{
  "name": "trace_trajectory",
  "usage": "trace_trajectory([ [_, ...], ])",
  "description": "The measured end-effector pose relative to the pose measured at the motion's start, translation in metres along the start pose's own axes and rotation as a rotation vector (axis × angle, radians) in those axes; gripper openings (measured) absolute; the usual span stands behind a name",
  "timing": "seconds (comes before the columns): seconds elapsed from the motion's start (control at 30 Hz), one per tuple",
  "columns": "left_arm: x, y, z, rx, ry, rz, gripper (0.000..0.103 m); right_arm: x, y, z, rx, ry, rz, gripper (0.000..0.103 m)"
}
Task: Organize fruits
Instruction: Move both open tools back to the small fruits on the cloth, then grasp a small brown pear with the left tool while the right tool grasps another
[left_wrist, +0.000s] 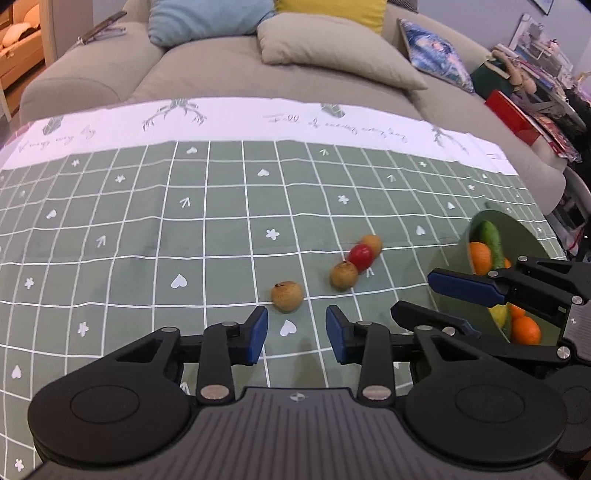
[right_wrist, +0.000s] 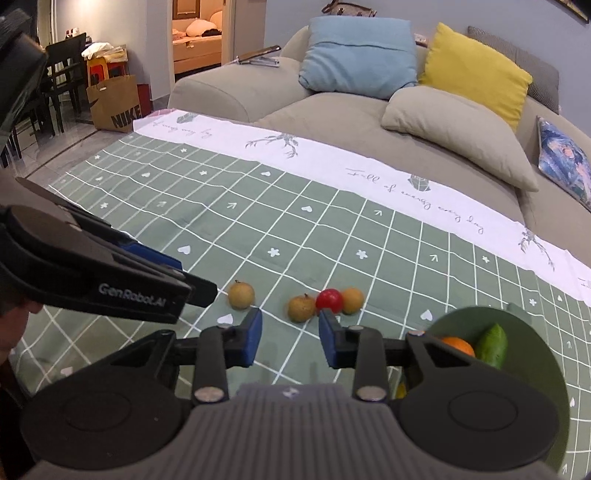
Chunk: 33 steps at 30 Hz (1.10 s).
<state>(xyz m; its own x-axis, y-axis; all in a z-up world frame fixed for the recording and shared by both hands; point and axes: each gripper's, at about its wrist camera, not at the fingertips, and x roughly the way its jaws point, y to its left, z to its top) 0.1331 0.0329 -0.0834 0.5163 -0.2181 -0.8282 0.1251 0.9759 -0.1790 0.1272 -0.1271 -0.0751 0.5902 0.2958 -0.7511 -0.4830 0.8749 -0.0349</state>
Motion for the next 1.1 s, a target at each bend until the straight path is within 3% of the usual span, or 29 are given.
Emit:
trace_trajectory([
  [0.17, 0.025, 0.005, 0.007, -0.008, 0.042, -0.008, 0.043, 0.025, -0.003, 0.005, -0.01, 0.047, 0.0, 0.023],
  [0.5, 0.063, 0.01, 0.017, -0.026, 0.097, -0.014, 0.042, 0.058, -0.007, 0.007, -0.009, 0.096, 0.002, 0.022],
  [1.1, 0.075, 0.018, 0.018, -0.072, 0.135, -0.043, 0.03, 0.088, -0.002, 0.012, -0.061, 0.125, -0.014, 0.022],
])
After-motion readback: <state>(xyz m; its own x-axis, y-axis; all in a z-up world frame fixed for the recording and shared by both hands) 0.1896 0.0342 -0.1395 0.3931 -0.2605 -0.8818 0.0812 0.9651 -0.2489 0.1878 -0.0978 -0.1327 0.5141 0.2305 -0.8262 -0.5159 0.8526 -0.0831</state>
